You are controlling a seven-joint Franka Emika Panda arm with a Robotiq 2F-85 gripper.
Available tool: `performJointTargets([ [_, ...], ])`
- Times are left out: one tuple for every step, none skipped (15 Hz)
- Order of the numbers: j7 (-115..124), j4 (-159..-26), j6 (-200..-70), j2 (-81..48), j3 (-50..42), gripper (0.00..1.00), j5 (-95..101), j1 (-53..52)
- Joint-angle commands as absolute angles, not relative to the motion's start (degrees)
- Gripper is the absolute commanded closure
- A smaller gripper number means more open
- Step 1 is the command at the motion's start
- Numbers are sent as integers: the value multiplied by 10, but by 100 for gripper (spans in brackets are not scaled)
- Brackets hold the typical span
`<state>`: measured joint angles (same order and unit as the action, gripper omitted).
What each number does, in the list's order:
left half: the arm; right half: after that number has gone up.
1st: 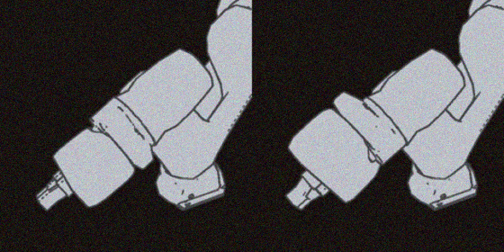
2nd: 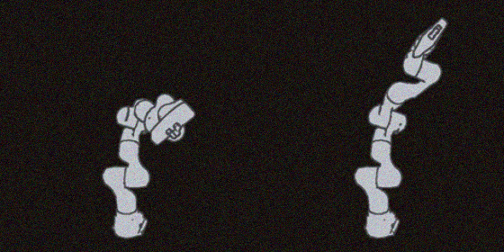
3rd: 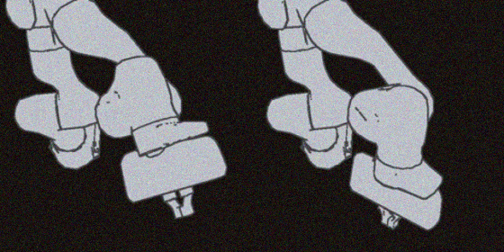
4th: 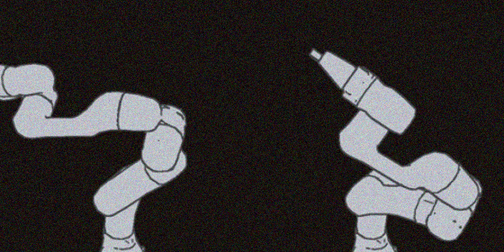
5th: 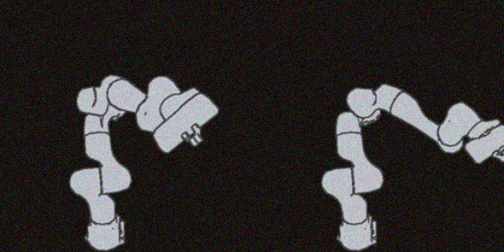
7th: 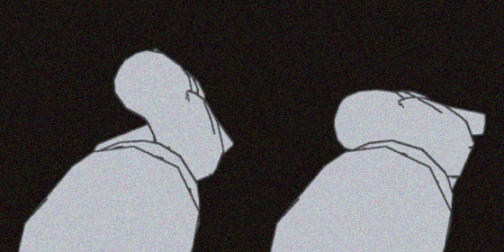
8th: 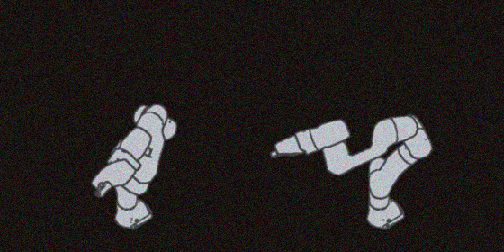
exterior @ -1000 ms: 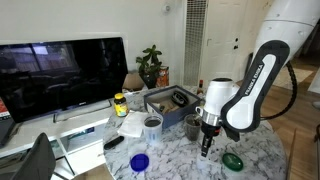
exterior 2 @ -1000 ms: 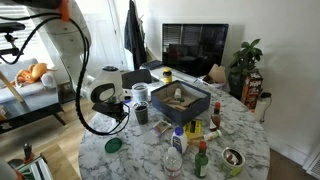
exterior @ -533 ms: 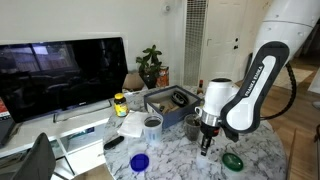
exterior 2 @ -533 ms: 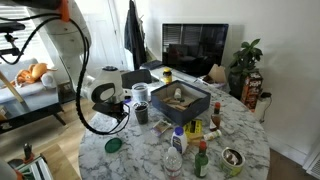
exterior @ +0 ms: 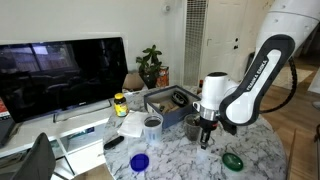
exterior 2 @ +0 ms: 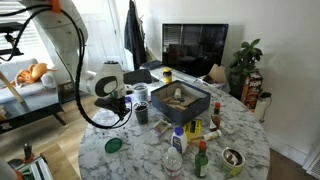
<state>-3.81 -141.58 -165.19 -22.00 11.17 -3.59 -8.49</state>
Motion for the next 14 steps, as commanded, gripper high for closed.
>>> performJointTargets([
  [17, -1422, -1540, -133, 56, 99, 36, -129],
  [26, -1416, -1504, -113, 51, 99, 59, -132],
  [34, -1409, -1471, -97, 50, 99, 79, -132],
  [41, -1402, -1431, -78, 52, 99, 100, -131],
  [47, -1392, -1398, -63, 57, 99, 116, -129],
  [52, -1385, -1369, -49, 62, 99, 132, -126],
  [56, -1376, -1347, -38, 66, 99, 145, -124],
  [33, -1376, -1387, -67, 72, 99, 112, -112],
  [34, -1372, -1376, -56, 73, 97, 114, -111],
  [34, -1372, -1377, -54, 74, 97, 114, -111],
  [34, -1372, -1378, -56, 74, 97, 114, -111],
  [34, -1372, -1378, -60, 73, 97, 114, -111],
  [34, -1372, -1378, -63, 73, 99, 114, -111],
  [51, -1364, -1362, -68, 70, 99, 148, -116],
])
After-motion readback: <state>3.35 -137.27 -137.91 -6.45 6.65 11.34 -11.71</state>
